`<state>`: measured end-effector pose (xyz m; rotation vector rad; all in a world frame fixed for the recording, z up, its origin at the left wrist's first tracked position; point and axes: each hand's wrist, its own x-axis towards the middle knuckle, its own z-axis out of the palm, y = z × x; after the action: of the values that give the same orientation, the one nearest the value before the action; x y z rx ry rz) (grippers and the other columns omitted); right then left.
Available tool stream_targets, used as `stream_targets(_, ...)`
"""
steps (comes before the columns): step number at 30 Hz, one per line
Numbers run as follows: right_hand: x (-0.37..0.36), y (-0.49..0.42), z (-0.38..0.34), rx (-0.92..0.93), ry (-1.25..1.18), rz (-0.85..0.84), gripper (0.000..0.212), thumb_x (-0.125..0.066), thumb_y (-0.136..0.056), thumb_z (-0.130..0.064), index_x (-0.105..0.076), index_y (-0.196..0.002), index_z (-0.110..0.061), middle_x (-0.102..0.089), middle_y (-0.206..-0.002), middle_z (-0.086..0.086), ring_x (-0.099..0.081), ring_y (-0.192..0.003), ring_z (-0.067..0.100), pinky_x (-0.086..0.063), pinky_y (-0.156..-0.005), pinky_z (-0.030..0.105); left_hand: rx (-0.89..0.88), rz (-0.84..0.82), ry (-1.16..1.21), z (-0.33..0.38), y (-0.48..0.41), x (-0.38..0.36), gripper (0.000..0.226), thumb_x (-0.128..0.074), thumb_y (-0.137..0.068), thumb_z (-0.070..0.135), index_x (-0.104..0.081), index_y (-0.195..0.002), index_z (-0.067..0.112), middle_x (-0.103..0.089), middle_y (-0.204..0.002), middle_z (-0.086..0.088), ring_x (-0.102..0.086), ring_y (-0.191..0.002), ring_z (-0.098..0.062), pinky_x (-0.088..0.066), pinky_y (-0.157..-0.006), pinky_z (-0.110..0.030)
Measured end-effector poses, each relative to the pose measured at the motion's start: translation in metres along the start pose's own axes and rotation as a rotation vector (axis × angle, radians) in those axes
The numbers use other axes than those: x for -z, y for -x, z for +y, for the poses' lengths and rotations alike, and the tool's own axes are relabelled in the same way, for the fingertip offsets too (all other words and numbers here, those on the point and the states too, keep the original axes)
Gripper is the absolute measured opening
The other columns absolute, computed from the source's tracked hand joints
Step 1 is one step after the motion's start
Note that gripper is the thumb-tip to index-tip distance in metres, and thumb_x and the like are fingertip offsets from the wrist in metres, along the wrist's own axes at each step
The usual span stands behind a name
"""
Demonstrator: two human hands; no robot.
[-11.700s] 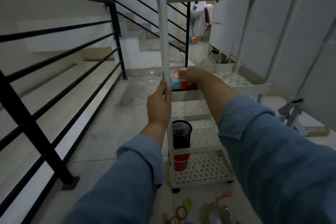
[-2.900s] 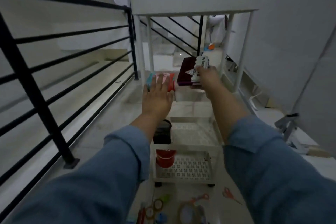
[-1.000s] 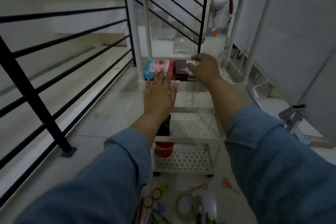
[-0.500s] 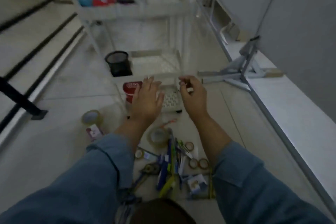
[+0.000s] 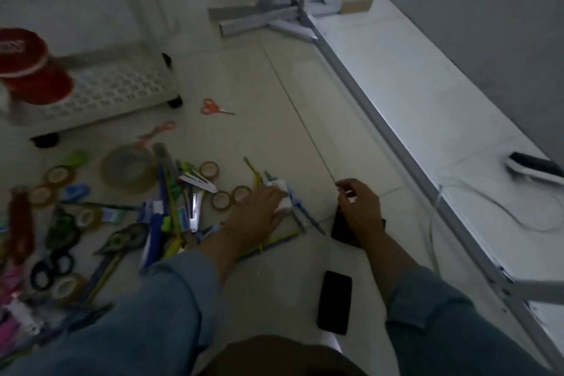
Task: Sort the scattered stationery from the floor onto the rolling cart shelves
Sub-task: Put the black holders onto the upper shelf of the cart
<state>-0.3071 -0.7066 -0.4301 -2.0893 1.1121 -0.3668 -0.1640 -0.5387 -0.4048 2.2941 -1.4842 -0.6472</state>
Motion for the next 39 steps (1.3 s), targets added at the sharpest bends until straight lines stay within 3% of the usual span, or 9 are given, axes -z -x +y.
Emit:
stream_targets(2, 0.013, 0.005, 0.03, -0.062, 0.074, -0.019, 0.021, -0.059, -0.086, -0.005, -0.065, -0.107, -0.004, -0.064, -0.107, 0.015, -0.055, -0.095, 0.021, -0.044, -0.077, 0.015, -0.195, -0.148, -0.012, 0.024, -0.005, -0.029, 0.038, -0.04, -0.099, 0.028, -0.048, -0.132, 0.01, -0.047, -0.136, -0.009, -0.044, -0.125, -0.027, -0.035, -0.102, -0.034)
stream_targets(5, 0.028, 0.008, 0.059, -0.166, 0.264, -0.176, 0.04, -0.07, -0.081, -0.028, -0.061, -0.117, -0.013, -0.058, -0.117, 0.011, -0.05, -0.113, 0.03, -0.043, -0.096, 0.041, -0.521, -0.422, -0.094, 0.054, -0.005, -0.071, 0.053, -0.05, -0.094, 0.037, -0.037, -0.14, 0.015, -0.033, -0.148, -0.008, -0.03, -0.136, -0.025, -0.028, -0.108, -0.035)
stream_targets(8, 0.034, 0.005, 0.07, -0.161, 0.402, -0.392, 0.062, -0.074, -0.074, -0.041, -0.054, -0.127, -0.015, -0.055, -0.123, 0.009, -0.048, -0.118, 0.029, -0.036, -0.1, 0.034, -0.794, -0.651, -0.311, 0.078, -0.008, -0.1, 0.076, -0.062, -0.087, 0.036, -0.02, -0.149, 0.022, -0.012, -0.158, -0.006, -0.006, -0.146, -0.025, -0.01, -0.117, -0.042)
stream_targets(11, 0.034, 0.002, 0.075, -0.134, 0.417, -0.432, 0.068, -0.076, -0.072, -0.04, -0.051, -0.131, -0.016, -0.053, -0.128, 0.009, -0.045, -0.121, 0.03, -0.039, -0.102, 0.038, -0.861, -0.728, -0.535, 0.09, -0.013, -0.114, 0.075, -0.06, -0.088, 0.034, -0.018, -0.149, 0.02, -0.019, -0.156, -0.007, -0.003, -0.146, -0.025, -0.001, -0.118, -0.044)
stream_targets(16, 0.034, -0.001, 0.071, -0.132, 0.423, -0.588, 0.075, -0.08, -0.07, -0.035, -0.048, -0.135, -0.014, -0.048, -0.134, 0.009, -0.037, -0.129, 0.028, -0.035, -0.108, 0.035, -0.753, -0.64, -0.566, 0.077, -0.018, -0.106, 0.041, -0.05, -0.096, 0.024, -0.042, -0.134, 0.012, -0.044, -0.139, -0.011, -0.036, -0.13, -0.029, -0.017, -0.114, -0.04)
stream_targets(23, 0.026, 0.0, 0.041, -0.14, 0.47, -0.676, 0.061, -0.072, -0.079, -0.022, -0.047, -0.134, -0.011, -0.048, -0.138, 0.012, -0.046, -0.126, 0.028, -0.04, -0.105, 0.037, -0.306, -0.579, -0.31, 0.05, -0.006, -0.05, 0.036, -0.043, -0.099, 0.028, -0.045, -0.129, 0.009, -0.05, -0.129, -0.012, -0.052, -0.11, -0.03, -0.04, -0.091, -0.037)
stream_targets(29, 0.02, -0.012, -0.049, 0.016, 0.415, -0.559, 0.064, -0.068, -0.083, -0.033, -0.041, -0.138, -0.015, -0.043, -0.142, 0.007, -0.043, -0.128, 0.028, -0.033, -0.108, 0.044, 0.019, -0.237, -0.154, 0.027, 0.029, 0.042, 0.036, -0.047, -0.097, 0.031, -0.047, -0.127, 0.011, -0.057, -0.123, -0.013, -0.056, -0.107, -0.029, -0.044, -0.085, -0.036)
stream_targets(35, 0.012, -0.031, -0.181, 0.339, 0.215, -0.416, 0.042, -0.064, -0.075, -0.059, -0.057, -0.093, -0.023, -0.054, -0.084, 0.001, -0.057, -0.083, 0.026, -0.038, -0.07, 0.035, 0.271, 0.16, -0.061, 0.005, 0.08, 0.151, 0.03, -0.049, -0.096, 0.032, -0.05, -0.115, 0.009, -0.062, -0.108, -0.013, -0.06, -0.095, -0.028, -0.044, -0.074, -0.032)
stream_targets(39, 0.01, -0.023, -0.269, 0.514, 0.106, -0.323, 0.054, -0.054, -0.076, -0.071, -0.058, -0.094, -0.021, -0.048, -0.081, -0.001, -0.051, -0.076, 0.019, -0.036, -0.068, 0.033, 0.432, 0.491, -0.004, -0.005, 0.119, 0.214, 0.029, -0.055, -0.092, 0.027, -0.053, -0.115, 0.009, -0.063, -0.101, -0.014, -0.06, -0.092, -0.031, -0.042, -0.07, -0.033)
